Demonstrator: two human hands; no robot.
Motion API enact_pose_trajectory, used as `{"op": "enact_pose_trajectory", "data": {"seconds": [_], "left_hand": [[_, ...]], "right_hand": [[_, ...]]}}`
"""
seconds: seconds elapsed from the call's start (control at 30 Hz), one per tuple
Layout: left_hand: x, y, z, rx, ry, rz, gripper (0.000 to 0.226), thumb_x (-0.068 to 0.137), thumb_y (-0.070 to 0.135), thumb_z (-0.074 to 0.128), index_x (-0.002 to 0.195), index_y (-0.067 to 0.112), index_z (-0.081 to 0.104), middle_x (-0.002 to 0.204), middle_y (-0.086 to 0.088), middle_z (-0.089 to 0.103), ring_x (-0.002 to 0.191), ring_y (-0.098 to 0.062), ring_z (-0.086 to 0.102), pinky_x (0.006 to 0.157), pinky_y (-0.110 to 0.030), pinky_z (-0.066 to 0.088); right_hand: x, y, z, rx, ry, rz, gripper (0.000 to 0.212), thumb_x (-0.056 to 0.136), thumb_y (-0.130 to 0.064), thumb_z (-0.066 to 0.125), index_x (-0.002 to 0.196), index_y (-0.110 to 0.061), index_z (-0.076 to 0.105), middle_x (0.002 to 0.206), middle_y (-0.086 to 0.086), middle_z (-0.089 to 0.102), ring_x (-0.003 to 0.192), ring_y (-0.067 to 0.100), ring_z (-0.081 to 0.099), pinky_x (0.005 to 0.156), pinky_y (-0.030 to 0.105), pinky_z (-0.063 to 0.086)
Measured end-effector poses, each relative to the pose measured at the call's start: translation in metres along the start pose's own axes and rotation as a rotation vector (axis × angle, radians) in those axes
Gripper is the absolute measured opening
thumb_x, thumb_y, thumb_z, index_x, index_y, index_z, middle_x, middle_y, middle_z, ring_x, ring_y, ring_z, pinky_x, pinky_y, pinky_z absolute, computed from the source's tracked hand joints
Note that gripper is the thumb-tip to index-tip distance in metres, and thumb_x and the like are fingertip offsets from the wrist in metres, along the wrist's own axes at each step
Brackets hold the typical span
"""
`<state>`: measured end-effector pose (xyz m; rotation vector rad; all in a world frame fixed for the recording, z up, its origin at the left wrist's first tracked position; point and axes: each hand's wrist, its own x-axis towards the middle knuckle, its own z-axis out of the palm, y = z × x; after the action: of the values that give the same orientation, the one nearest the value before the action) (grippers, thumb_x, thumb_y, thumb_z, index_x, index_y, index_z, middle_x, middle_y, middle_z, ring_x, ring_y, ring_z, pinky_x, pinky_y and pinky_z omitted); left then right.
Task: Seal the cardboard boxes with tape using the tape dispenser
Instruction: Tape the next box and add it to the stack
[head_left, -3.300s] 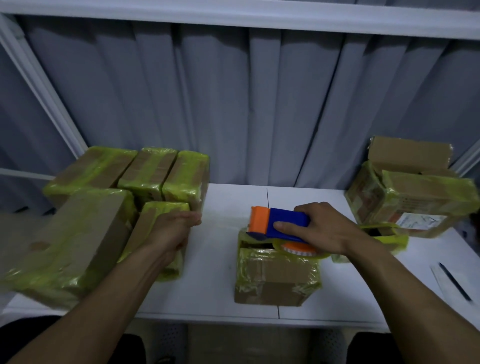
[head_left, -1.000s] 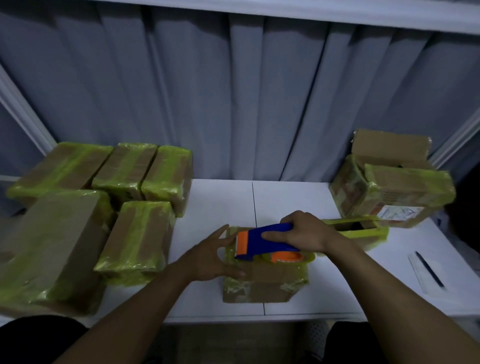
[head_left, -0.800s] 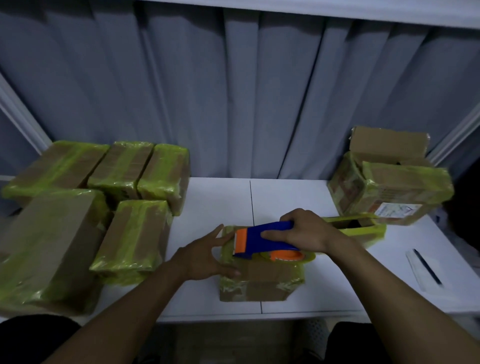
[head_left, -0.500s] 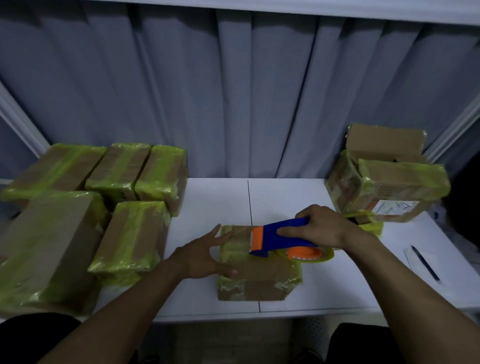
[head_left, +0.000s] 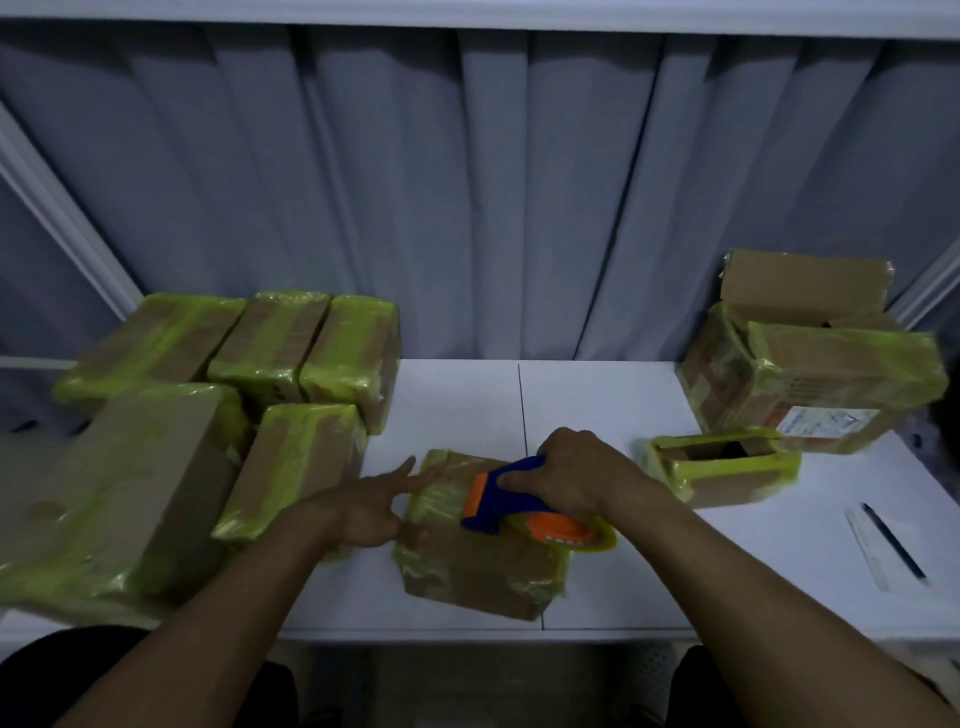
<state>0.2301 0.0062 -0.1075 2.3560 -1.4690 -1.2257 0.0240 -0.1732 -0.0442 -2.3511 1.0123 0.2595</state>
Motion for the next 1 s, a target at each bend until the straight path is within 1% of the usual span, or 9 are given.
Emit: {"op": "enact_pose_trajectory", "data": {"seconds": [0.07, 0.13, 0.23, 0.33, 0.4, 0.67, 0.77, 0.9, 1.0], "left_hand": [[-0.008, -0.005, -0.001, 0.054, 0.084, 0.062, 0.077, 0.095, 0.048, 0.06, 0.151, 0.055, 0.007, 0.16, 0.021, -0.019, 0.152, -0.015, -0.009, 0.122, -0.04, 0.015], [-0.014, -0.005, 0.01, 0.181, 0.237, 0.205, 0.064, 0.103, 0.04, 0.048, 0.152, 0.051, 0.008, 0.159, 0.024, -0.018, 0.148, -0.009, -0.019, 0.124, -0.036, 0.006], [-0.019, 0.004, 0.035, 0.278, 0.377, 0.301, 0.065, 0.101, 0.059, 0.036, 0.157, 0.039, 0.009, 0.164, 0.018, 0.0, 0.148, -0.004, -0.017, 0.119, -0.037, 0.029], [-0.015, 0.004, 0.051, 0.367, 0.329, 0.154, 0.098, 0.085, 0.086, 0.029, 0.159, 0.03, -0.003, 0.161, 0.019, -0.017, 0.148, -0.007, -0.022, 0.121, -0.04, 0.017], [-0.013, 0.005, 0.056, 0.423, 0.352, 0.127, 0.106, 0.08, 0.09, 0.026, 0.159, 0.026, -0.004, 0.16, 0.019, -0.024, 0.148, -0.012, -0.023, 0.12, -0.044, 0.013], [-0.007, -0.002, 0.057, 0.577, 0.44, 0.126, 0.096, 0.084, 0.08, 0.034, 0.158, 0.022, 0.015, 0.165, 0.011, -0.004, 0.151, -0.018, -0.002, 0.109, -0.052, 0.041], [-0.006, 0.0, 0.058, 0.6, 0.425, 0.126, 0.095, 0.086, 0.077, 0.038, 0.159, 0.023, 0.008, 0.163, 0.014, -0.013, 0.152, -0.02, -0.004, 0.111, -0.051, 0.039], [-0.009, 0.004, 0.054, 0.616, 0.421, 0.146, 0.094, 0.088, 0.076, 0.039, 0.159, 0.025, 0.002, 0.16, 0.018, -0.021, 0.15, -0.02, -0.009, 0.112, -0.051, 0.036], [-0.008, 0.004, 0.054, 0.63, 0.412, 0.149, 0.095, 0.088, 0.077, 0.036, 0.159, 0.027, -0.001, 0.158, 0.02, -0.026, 0.151, -0.022, -0.009, 0.11, -0.052, 0.04]], "right_hand": [[0.002, -0.008, 0.008, 0.0, 0.033, 0.006, 0.051, 0.08, -0.066, 0.069, 0.075, -0.016, 0.057, 0.072, 0.001, 0.06, 0.062, 0.017, 0.057, 0.054, 0.028, 0.04], [0.004, -0.011, 0.008, 0.0, 0.052, 0.009, 0.052, 0.08, -0.066, 0.069, 0.074, -0.016, 0.057, 0.071, 0.002, 0.059, 0.061, 0.018, 0.057, 0.054, 0.029, 0.04], [0.007, -0.01, 0.006, 0.004, 0.041, 0.004, 0.056, 0.079, -0.068, 0.069, 0.075, -0.014, 0.059, 0.073, 0.003, 0.062, 0.063, 0.018, 0.06, 0.055, 0.029, 0.042], [0.005, -0.005, 0.008, 0.047, 0.044, -0.012, 0.061, 0.079, -0.073, 0.068, 0.08, -0.012, 0.063, 0.074, 0.004, 0.065, 0.064, 0.018, 0.062, 0.057, 0.03, 0.044], [0.002, -0.004, 0.009, 0.068, 0.04, -0.013, 0.064, 0.08, -0.075, 0.066, 0.082, -0.011, 0.064, 0.072, 0.004, 0.064, 0.062, 0.017, 0.061, 0.057, 0.029, 0.044], [-0.007, 0.0, -0.003, 0.088, 0.023, -0.026, 0.062, 0.081, -0.072, 0.066, 0.091, -0.011, 0.072, 0.083, 0.005, 0.072, 0.075, 0.018, 0.068, 0.066, 0.031, 0.053], [-0.011, 0.006, -0.013, 0.082, 0.024, -0.025, 0.064, 0.08, -0.073, 0.066, 0.091, -0.011, 0.073, 0.081, 0.004, 0.073, 0.075, 0.018, 0.07, 0.074, 0.035, 0.058], [-0.02, 0.015, -0.026, 0.057, -0.001, -0.006, 0.058, 0.082, -0.071, 0.066, 0.085, -0.013, 0.071, 0.077, 0.002, 0.071, 0.07, 0.014, 0.067, 0.061, 0.025, 0.049], [-0.022, 0.019, -0.028, 0.041, -0.017, 0.009, 0.059, 0.081, -0.073, 0.065, 0.088, -0.015, 0.071, 0.08, 0.001, 0.072, 0.073, 0.014, 0.068, 0.064, 0.025, 0.05]]}}
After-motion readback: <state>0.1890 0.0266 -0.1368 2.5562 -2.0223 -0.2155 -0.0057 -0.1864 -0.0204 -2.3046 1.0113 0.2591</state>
